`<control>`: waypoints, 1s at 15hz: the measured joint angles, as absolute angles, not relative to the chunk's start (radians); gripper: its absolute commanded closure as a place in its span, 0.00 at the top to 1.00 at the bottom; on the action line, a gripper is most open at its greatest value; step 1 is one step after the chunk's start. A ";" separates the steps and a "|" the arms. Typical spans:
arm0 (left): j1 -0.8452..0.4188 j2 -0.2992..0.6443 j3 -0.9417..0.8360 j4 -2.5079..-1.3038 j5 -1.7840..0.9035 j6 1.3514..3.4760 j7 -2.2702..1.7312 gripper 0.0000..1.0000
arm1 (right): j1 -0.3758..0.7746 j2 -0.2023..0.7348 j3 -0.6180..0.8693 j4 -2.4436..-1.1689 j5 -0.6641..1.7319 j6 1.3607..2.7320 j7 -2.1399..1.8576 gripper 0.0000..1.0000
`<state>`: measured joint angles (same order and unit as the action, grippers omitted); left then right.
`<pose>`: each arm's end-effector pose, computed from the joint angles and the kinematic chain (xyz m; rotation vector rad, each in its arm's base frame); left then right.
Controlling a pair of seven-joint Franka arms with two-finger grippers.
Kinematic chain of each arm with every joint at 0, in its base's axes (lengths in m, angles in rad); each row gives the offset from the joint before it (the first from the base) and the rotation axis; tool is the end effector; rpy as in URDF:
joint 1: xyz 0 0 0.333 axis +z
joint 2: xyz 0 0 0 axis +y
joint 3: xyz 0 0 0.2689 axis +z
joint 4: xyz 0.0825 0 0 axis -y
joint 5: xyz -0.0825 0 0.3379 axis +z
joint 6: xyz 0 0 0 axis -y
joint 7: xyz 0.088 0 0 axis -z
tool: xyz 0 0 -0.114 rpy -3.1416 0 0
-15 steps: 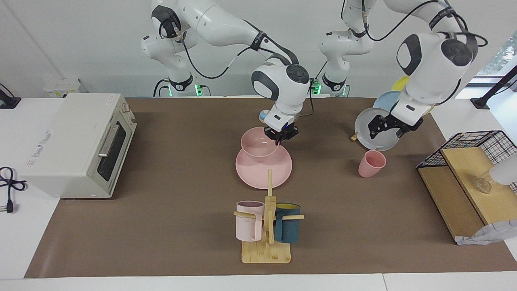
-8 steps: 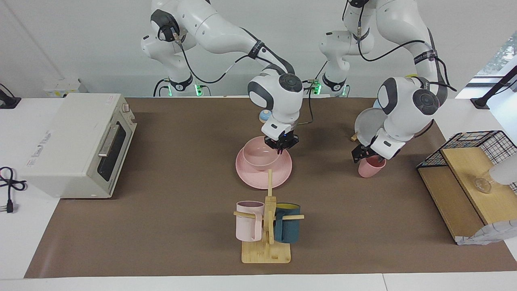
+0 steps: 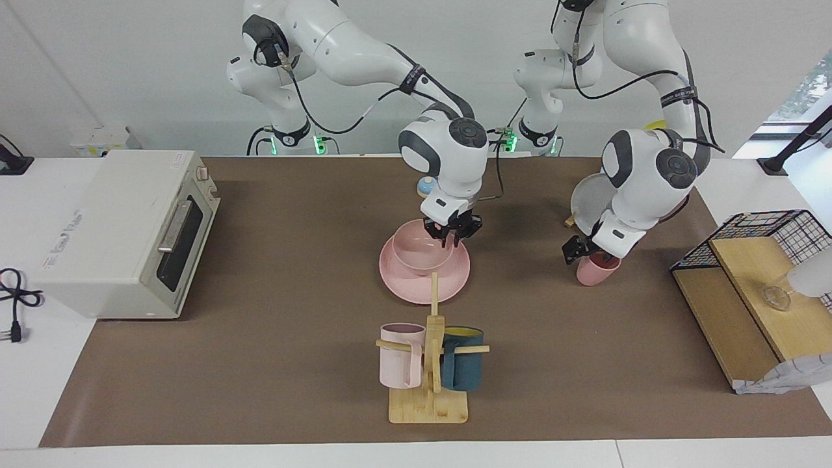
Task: Organize tableware
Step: 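Carry the bowl onto the plate while the left gripper grasps the cup, then release the bowl with the right gripper while the left gripper lifts the cup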
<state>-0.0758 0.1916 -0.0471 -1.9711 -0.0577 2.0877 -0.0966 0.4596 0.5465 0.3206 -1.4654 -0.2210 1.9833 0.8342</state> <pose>0.5335 -0.0686 0.3411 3.0896 0.0071 -0.1249 0.4834 0.4140 0.3471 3.1157 -0.0140 0.0435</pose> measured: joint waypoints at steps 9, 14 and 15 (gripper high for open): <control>-0.076 0.170 -0.047 -1.988 -0.058 2.098 -0.095 0.00 | 0.163 0.350 0.316 -1.421 -0.200 1.680 0.592 1.00; -0.131 0.159 -0.050 -1.787 -0.067 1.858 -0.154 0.00 | 0.057 0.199 0.179 -1.422 -0.093 1.514 0.353 1.00; -0.166 0.160 -0.052 -1.710 -0.075 1.781 -0.210 0.00 | 0.056 0.171 0.131 -1.423 -0.084 1.483 0.298 1.00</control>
